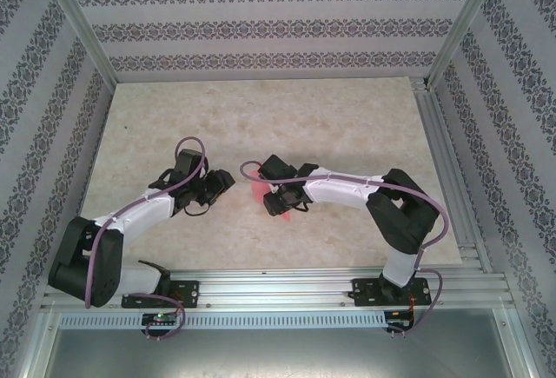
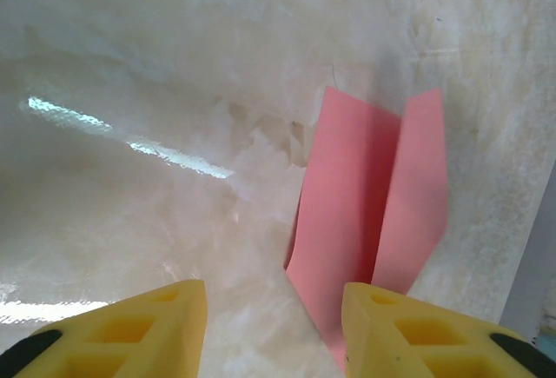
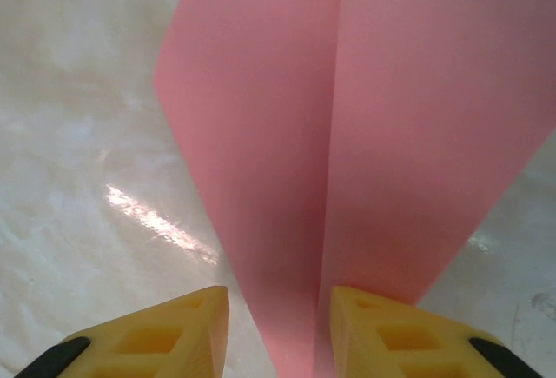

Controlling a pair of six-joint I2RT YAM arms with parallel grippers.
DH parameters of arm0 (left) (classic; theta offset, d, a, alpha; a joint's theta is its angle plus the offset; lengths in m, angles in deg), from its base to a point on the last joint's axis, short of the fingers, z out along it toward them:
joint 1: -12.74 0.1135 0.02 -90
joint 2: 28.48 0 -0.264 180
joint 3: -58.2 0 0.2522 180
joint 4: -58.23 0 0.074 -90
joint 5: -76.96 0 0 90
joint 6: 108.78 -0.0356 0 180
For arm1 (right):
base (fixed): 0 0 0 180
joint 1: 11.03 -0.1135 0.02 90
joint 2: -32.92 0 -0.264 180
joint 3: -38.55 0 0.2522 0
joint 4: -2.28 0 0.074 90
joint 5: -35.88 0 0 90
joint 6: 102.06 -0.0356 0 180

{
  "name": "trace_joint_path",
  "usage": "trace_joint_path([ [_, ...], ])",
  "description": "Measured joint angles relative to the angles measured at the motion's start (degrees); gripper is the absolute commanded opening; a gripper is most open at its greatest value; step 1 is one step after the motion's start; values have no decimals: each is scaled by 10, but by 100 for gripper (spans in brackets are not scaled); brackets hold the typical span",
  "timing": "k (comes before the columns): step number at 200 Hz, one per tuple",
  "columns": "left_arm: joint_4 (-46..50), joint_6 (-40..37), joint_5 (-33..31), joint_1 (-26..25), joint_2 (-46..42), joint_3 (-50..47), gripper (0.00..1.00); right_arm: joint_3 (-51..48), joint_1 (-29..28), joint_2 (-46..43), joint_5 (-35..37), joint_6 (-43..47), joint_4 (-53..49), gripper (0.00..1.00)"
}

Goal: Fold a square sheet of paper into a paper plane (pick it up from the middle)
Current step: Turn over the paper at the center of the table.

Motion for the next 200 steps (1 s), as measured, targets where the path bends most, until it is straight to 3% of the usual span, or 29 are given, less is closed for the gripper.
trace_joint_path([
  [46,-5,2,28,-3,0,-2,58,-2,19,0,3,-2,0,36],
  [128,-37,33,52,-48,12,-8,59,-27,44,-1,-15,-15,16,29],
  [155,-36,34,51,-60,21,-4,59,-27,43,-7,3,-22,9,40],
  [200,-31,33,40,-64,23,8,58,-8,19,-38,66,-23,-30,41],
])
